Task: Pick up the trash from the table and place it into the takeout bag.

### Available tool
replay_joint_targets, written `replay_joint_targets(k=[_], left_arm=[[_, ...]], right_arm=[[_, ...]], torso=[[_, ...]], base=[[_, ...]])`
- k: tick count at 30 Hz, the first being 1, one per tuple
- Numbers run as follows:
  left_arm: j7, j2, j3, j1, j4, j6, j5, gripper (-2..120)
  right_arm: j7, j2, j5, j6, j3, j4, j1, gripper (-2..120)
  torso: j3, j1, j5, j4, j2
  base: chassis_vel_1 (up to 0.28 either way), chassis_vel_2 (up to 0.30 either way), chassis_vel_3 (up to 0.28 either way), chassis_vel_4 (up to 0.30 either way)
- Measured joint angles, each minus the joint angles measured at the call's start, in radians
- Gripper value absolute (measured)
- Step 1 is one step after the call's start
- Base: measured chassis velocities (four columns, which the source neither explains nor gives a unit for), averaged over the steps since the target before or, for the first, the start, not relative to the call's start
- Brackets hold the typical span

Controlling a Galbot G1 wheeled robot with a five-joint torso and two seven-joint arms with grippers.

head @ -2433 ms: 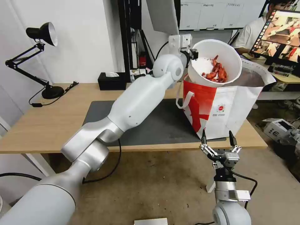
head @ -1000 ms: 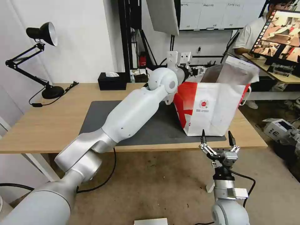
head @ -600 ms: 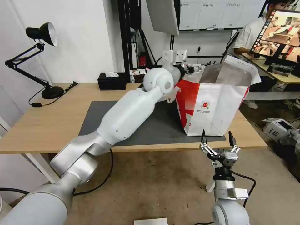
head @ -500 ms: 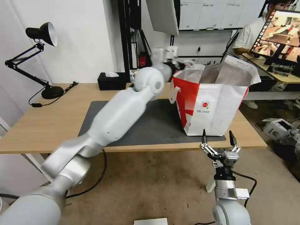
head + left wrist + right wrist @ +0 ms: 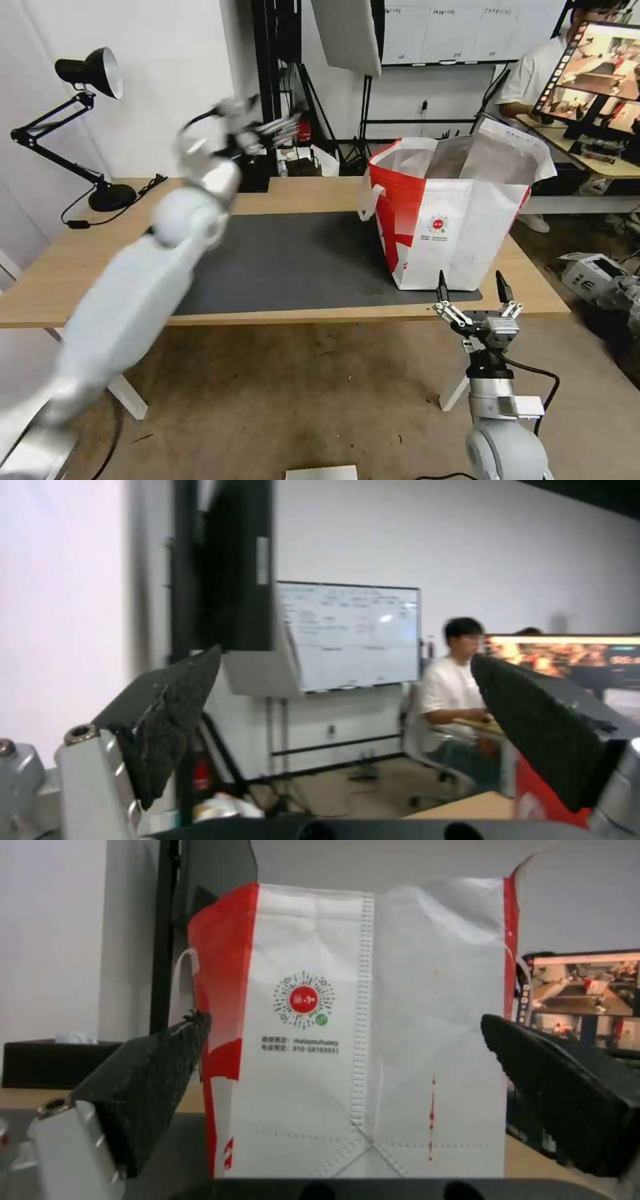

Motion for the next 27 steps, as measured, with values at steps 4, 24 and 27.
replay_joint_targets(k=[4,24,27], left_arm=[[0.000,0.015,-0.117,0.158,-0.057,-0.041,0.048,100],[0.004,-0.266,-0.457,0.819,-0.148,-0.288,0.337,100],[0.004,-0.298,-0.462,0.853,-0.133,-0.330,0.366,100]], right_arm=[[-0.002,-0.018,0.001,0.002,0.002,-0.006,0.000,100],[-0.036,-0.042,0.051,0.012,0.025,0.006,-0.062,100],[-0.039,-0.038,0.051,0.016,0.027,0.006,-0.069,100]], torso=[[0.000,0.000,0.0002,-0.0004,0.000],[0.000,0.000,0.0003,-0.0004,0.000],[0.000,0.000,0.0003,-0.0004,0.000]], base=[[0.000,0.000,0.000,0.000],[0.000,0.000,0.000,0.000],[0.000,0.000,0.000,0.000]])
